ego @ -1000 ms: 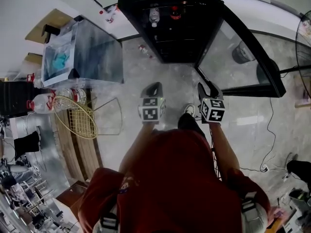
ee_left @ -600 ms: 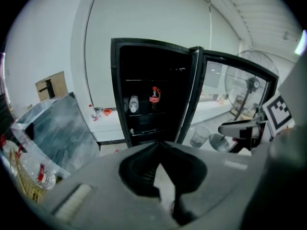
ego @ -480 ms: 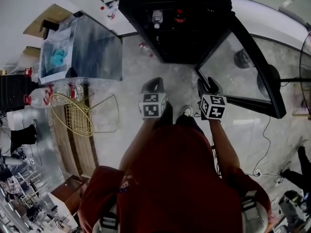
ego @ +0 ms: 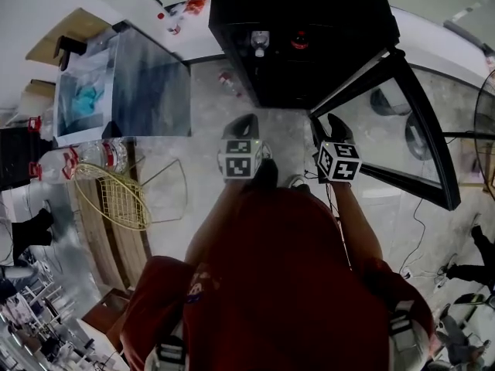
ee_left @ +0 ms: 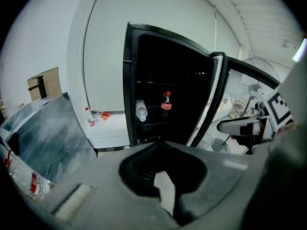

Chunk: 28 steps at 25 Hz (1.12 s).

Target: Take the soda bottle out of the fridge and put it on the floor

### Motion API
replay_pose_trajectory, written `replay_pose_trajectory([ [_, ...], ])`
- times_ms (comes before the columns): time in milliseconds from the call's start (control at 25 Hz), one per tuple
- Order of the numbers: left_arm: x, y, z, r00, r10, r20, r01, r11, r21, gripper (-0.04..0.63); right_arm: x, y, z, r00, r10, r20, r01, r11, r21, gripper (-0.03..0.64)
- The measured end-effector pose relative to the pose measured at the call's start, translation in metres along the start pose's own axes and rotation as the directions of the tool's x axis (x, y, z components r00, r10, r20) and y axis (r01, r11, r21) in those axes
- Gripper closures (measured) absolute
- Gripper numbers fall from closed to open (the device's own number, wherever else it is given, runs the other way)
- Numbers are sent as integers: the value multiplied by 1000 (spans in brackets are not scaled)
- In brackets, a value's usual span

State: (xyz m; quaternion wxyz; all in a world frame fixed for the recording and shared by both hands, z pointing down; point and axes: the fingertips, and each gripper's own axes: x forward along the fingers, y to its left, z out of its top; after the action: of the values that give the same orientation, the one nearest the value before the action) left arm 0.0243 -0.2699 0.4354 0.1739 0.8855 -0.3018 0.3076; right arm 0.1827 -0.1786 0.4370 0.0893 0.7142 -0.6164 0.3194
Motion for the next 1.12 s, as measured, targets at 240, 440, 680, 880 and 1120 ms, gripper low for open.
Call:
replay_pose_trajectory([
  [240, 15, 18, 26, 999, -23, 24, 22, 1000, 17, 595, 32, 11, 38, 998, -7, 60, 9, 999, -32, 439],
  [440, 23, 28, 31, 999, -32, 13, 31, 999, 28, 595, 56, 15, 59, 996, 0, 91, 6, 998, -63, 437],
  [680, 31, 27, 29, 999, -45, -24, 46, 999, 26, 595, 83, 17, 80, 993, 9, 116, 2, 996, -93, 426],
  [880, 38, 23, 23, 998, -56, -41, 57, 998, 23, 594, 104, 16, 87, 993, 16, 116, -3, 993, -115, 417],
  [1120, 40, 16, 22, 995, -77, -61, 78, 997, 0, 595, 127, 11, 91, 994, 8, 108, 9, 988, -156, 405],
])
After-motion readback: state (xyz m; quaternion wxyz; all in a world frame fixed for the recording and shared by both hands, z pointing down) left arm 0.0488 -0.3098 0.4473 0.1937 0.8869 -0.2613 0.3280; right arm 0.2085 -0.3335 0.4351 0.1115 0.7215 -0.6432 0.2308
